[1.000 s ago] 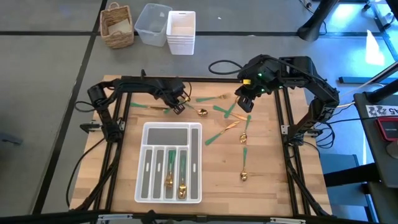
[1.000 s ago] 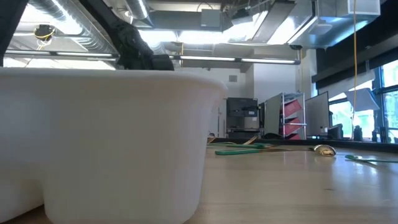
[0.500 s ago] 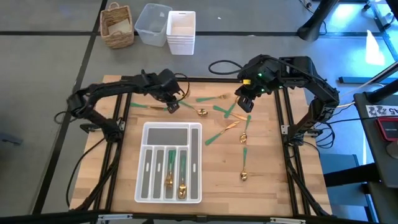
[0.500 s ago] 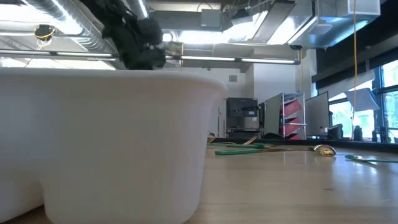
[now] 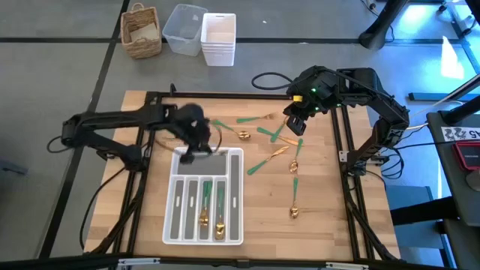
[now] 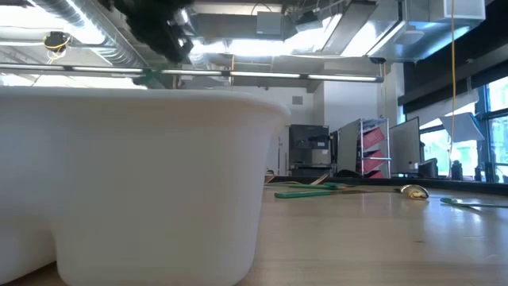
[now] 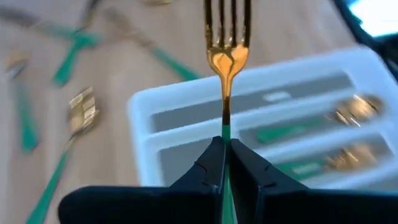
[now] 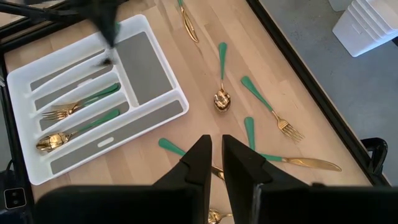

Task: Sort silverware
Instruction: Put the fork in the silverware tray

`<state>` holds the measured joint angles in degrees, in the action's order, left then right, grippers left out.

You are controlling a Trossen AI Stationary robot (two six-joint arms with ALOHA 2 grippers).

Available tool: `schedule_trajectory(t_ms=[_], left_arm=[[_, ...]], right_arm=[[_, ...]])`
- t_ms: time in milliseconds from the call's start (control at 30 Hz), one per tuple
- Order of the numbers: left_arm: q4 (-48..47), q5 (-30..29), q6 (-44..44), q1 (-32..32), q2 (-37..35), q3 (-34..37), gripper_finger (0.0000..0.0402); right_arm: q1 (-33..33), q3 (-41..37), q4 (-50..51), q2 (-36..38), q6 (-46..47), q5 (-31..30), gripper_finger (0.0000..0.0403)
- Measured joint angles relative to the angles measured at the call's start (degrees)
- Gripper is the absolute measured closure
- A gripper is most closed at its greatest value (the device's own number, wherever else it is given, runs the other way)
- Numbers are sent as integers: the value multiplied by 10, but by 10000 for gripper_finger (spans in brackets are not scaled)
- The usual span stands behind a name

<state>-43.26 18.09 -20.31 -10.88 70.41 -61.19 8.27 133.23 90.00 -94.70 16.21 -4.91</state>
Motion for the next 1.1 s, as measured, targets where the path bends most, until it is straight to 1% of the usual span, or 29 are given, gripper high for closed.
schedule_trajectory(t_ms=[167, 333, 433, 500, 600, 667, 767, 967, 1100], left_arm=[[1, -9, -87, 105, 0, 0, 399], [3, -55, -221, 197, 2, 0, 396], [4, -88, -302, 241, 3, 0, 398], [10, -101, -335, 262, 12, 0, 399], [7, -105, -352, 287, 37, 0, 397], [5, -108, -353, 300, 59, 0, 397], [7, -120, -372, 315, 93, 0, 399], [8, -123, -404, 335, 154, 0, 396], [42, -122, -401, 344, 187, 0, 399]], right_arm=[[0, 0, 0, 0, 0, 0, 363], [0, 0, 0, 0, 1, 0, 363], [0, 0, 0, 0, 17, -5, 363], [0, 0, 0, 0, 35, -15, 363], [0, 0, -6, -1, 63, -31, 363], [0, 0, -12, -2, 74, -31, 363], [0, 0, -31, -6, 76, -31, 363], [0, 0, -38, -23, 73, -30, 363], [0, 0, -38, -41, 62, -30, 363]])
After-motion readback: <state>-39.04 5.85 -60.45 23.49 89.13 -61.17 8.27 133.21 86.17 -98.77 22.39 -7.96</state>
